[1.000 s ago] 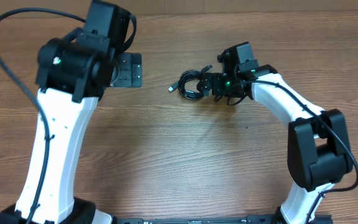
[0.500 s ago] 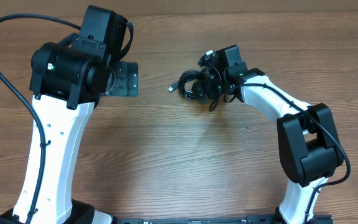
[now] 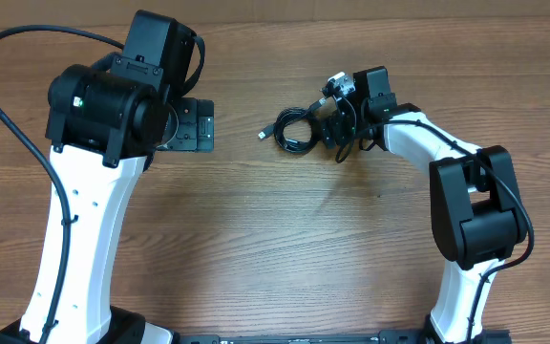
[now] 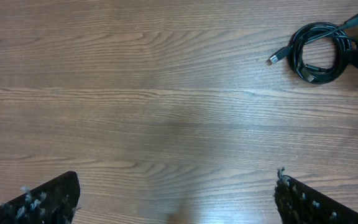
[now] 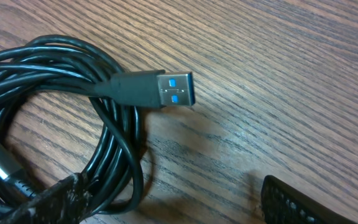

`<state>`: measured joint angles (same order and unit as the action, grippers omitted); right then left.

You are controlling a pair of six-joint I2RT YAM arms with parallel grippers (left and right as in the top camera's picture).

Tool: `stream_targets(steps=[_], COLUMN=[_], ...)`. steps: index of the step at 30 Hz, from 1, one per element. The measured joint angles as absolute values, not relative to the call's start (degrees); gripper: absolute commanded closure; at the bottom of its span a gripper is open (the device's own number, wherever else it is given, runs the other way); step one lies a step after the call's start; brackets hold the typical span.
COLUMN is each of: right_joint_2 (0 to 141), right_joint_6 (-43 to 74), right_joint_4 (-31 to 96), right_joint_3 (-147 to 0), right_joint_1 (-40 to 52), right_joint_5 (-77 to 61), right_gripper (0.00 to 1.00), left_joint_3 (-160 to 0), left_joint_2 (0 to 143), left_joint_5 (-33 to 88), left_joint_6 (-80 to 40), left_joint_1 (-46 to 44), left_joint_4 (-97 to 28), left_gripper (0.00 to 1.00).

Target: Untangle cables

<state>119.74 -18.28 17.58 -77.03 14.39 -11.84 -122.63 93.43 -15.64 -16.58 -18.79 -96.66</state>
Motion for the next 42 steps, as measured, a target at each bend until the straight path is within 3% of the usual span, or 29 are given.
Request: stream_targets(steps=[12,14,15,16,17,25,32,42], right_joint_2=[120.2,120.4,120.5,120.7,120.8,120.9,116.8,81.7], right_joint_6=[-18.9,-19.0,-18.9,-18.8,-19.0,-18.7,-15.6,-2.2], right_joint_4=[16.8,16.6,16.6,16.6,16.6,18.7,32.2,38.0], right_joint_3=[-77.0,-77.0,-77.0,-77.1,-77.1,-77.7,-79.8,-86.4], right_joint_1=[17.5,18.4,18.9,19.2,19.7,20.4,20.4,20.7], right_joint_5=[-12.8,-13.3,-13.3,-13.5,-13.9,-14.6,-11.0,-8.5], right_gripper=[0.22,0.38,0.59,0.88,0.96,0.96,0.96,0.96], left_joint_3=[-122.6,-122.6,-122.6,-122.6,-122.6,-122.6,-122.6,-122.6], left_joint_2=[93.4,93.4,93.4,93.4,93.4,93.4,93.4,93.4], left_joint_5=[-15.6,-15.6,-15.6,-15.6,-15.6,-15.6,-15.6,-15.5], left_joint_6=[-16.6,-16.6,-16.6,-16.6,-16.6,-16.6,-16.6,-16.6], left_joint_1=[-18.8,-18.8,-18.8,-18.8,-18.8,-18.8,-18.8,-18.8], left_joint_4=[-96.7,-96.7,-96.7,-96.7,-96.7,-96.7,-96.6,-87.4], left_gripper=[0.00,0.00,0.00,0.00,0.00,0.00,0.00,0.00])
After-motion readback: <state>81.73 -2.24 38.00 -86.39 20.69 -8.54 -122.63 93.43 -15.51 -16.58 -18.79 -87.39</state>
